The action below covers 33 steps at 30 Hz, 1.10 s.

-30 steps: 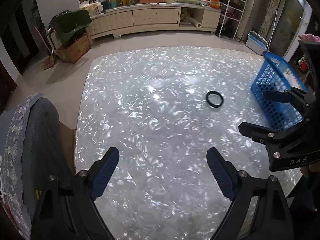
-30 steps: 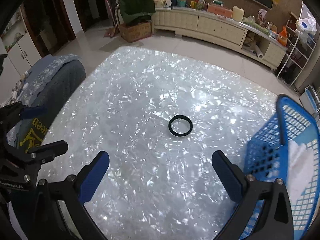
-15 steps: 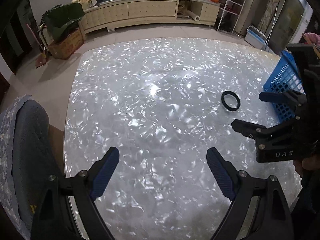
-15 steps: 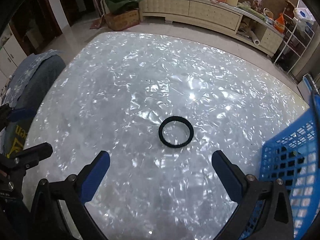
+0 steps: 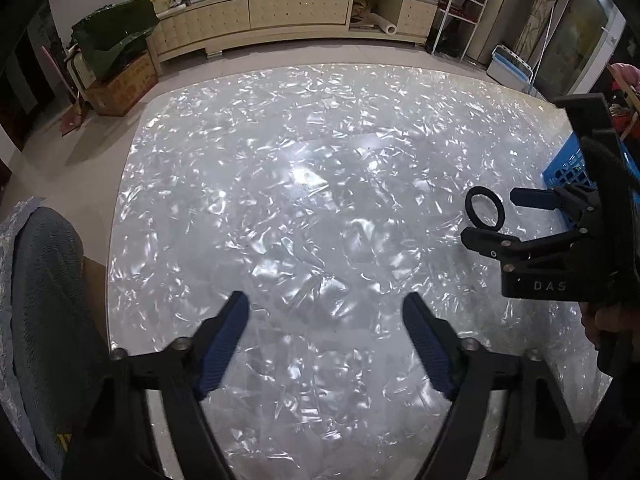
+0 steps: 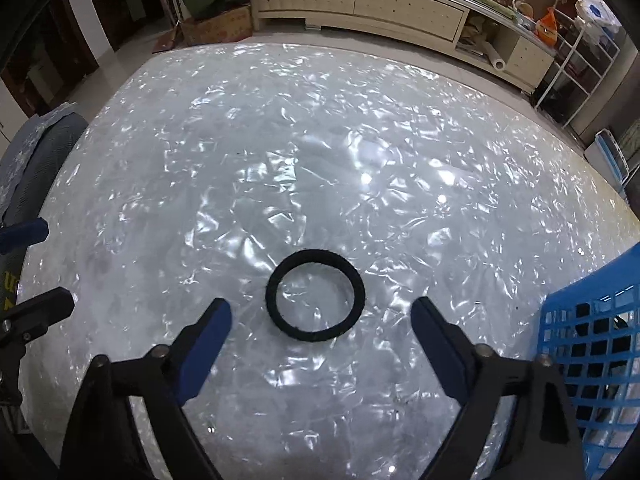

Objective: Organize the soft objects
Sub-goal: 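Close the right gripper on the black rubber ring and lift it, then carry the rubber ring with the right gripper over the basket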

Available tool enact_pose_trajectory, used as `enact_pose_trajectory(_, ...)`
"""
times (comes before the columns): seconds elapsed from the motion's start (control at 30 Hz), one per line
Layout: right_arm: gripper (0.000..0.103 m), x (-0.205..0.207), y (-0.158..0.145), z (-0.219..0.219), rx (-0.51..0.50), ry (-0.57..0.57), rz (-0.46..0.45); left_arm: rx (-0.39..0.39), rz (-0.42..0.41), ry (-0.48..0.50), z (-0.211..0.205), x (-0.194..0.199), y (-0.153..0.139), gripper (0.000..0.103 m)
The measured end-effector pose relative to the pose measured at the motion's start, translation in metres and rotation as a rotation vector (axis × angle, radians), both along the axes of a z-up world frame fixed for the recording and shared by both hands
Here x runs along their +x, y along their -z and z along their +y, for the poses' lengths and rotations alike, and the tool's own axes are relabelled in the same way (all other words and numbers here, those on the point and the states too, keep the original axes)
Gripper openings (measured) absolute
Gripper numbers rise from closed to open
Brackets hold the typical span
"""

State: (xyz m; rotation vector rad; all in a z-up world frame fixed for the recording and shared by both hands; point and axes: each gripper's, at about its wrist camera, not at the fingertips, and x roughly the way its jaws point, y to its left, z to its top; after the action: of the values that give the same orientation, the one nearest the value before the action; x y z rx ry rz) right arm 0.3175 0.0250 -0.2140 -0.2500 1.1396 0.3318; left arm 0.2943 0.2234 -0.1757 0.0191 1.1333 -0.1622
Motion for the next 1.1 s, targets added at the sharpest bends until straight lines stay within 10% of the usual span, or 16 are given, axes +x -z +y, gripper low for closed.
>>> enact_pose_trajectory(0.23,0.065,0.012,-0.002,0.000,0.021,-0.011,0.003,0.011,0.029,0.019,-0.001,0.002,0.010,0.062)
enact_pose_trajectory(0.53,0.010,0.006,-0.007,0.016,0.029,-0.069,0.002,0.000,0.019,0.027,-0.011,0.002,0.009,0.062)
enact_pose_trajectory(1.1,0.008,-0.081,-0.081,-0.034,0.115,-0.103,-0.062,0.067,-0.044,0.051,-0.071,-0.049,-0.053,0.090)
